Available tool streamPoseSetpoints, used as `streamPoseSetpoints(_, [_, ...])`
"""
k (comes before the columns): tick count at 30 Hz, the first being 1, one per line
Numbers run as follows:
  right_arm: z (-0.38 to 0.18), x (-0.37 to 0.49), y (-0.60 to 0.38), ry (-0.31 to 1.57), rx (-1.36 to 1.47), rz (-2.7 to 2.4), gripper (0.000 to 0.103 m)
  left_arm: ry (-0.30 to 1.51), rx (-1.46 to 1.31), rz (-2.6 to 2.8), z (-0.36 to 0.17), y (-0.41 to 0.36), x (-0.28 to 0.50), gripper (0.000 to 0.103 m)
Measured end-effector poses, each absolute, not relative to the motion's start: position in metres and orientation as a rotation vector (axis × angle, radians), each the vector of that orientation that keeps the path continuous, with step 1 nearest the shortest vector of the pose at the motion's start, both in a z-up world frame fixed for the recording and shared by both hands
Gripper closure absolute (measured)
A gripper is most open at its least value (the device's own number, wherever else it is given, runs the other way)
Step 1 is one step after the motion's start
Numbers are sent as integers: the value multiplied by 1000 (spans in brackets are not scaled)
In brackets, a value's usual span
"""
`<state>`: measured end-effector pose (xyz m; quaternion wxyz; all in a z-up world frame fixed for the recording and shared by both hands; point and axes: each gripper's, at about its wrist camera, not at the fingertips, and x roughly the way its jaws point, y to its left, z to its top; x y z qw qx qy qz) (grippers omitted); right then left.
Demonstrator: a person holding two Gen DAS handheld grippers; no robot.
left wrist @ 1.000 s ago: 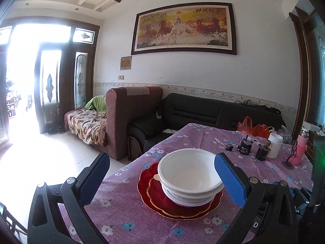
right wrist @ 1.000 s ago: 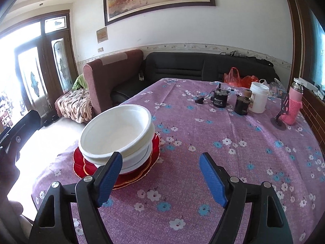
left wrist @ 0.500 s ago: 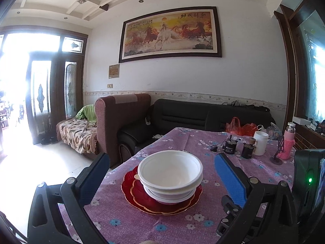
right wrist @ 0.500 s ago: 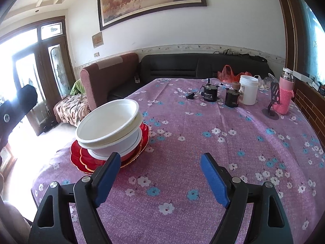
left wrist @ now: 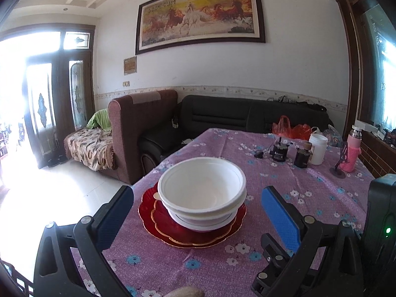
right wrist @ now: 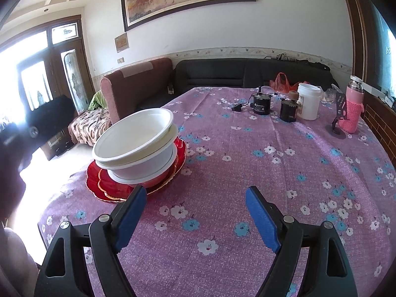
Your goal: Organize plates and bowls
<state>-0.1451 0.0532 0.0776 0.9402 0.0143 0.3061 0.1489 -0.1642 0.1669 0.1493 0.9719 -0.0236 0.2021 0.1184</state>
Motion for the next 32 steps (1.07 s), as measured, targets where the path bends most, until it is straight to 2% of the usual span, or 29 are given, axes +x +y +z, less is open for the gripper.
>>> streamPoseSetpoints(11, [68, -138, 68, 657, -14, 294, 17, 585, -95, 222, 110, 183, -135, 0])
streamPoseSetpoints(32, [67, -134, 96, 649, -87, 334, 15, 657, -120, 257, 96, 200, -120, 0])
